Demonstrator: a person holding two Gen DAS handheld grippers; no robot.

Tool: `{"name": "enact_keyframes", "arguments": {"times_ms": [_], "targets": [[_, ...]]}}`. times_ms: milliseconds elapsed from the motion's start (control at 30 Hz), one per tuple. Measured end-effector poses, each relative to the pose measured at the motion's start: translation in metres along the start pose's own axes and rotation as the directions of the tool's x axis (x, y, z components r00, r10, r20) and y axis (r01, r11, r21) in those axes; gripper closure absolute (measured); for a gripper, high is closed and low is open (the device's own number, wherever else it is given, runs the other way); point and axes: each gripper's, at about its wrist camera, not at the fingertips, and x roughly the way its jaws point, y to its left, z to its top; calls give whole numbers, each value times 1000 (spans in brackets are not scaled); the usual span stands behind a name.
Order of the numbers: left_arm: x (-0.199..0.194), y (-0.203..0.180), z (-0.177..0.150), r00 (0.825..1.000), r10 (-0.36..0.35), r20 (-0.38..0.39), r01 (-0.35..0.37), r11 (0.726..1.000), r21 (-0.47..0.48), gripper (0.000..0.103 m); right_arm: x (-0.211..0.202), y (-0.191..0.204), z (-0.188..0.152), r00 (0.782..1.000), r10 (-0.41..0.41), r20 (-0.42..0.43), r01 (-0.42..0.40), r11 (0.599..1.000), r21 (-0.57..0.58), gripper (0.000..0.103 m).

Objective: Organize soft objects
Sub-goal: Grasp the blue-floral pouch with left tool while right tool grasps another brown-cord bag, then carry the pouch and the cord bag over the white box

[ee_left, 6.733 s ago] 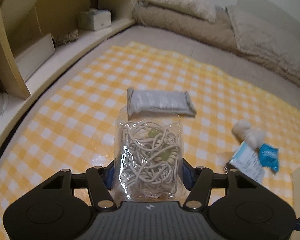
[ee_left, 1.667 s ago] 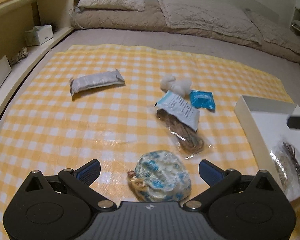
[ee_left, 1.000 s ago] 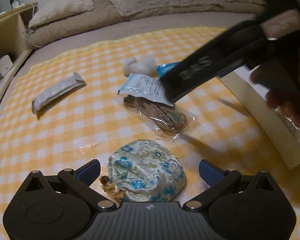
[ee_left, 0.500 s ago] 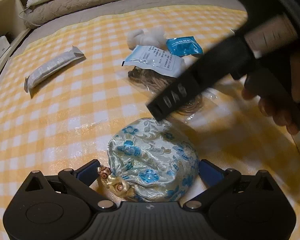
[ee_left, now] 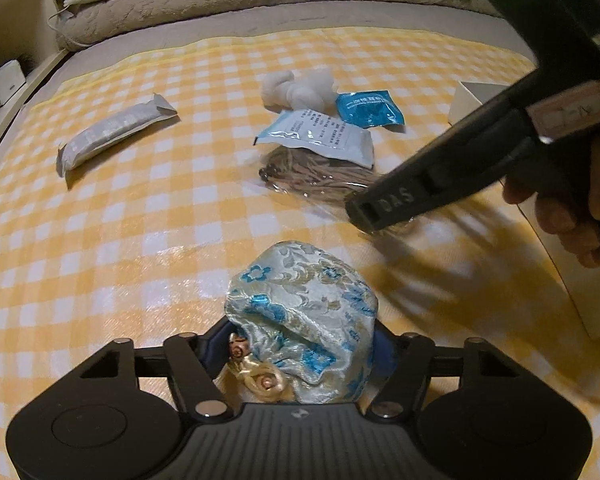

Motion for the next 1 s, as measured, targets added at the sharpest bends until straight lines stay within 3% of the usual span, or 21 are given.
{"name": "enact_keyframes", "arguments": {"times_ms": [300, 633, 1000], "targets": [[-17, 15, 0, 999, -12, 38, 15, 997, -79, 43, -24, 8, -8, 999, 43, 25, -42, 999, -25, 79], [-45, 20, 4, 994, -7, 109, 22, 991, -131, 44, -59, 7, -12, 993, 50, 107, -50, 999, -1, 81], [-93, 32, 19, 961, 50, 270, 6, 979, -203, 44, -118, -14, -12, 960, -2, 281, -26, 995, 95, 81]]}}
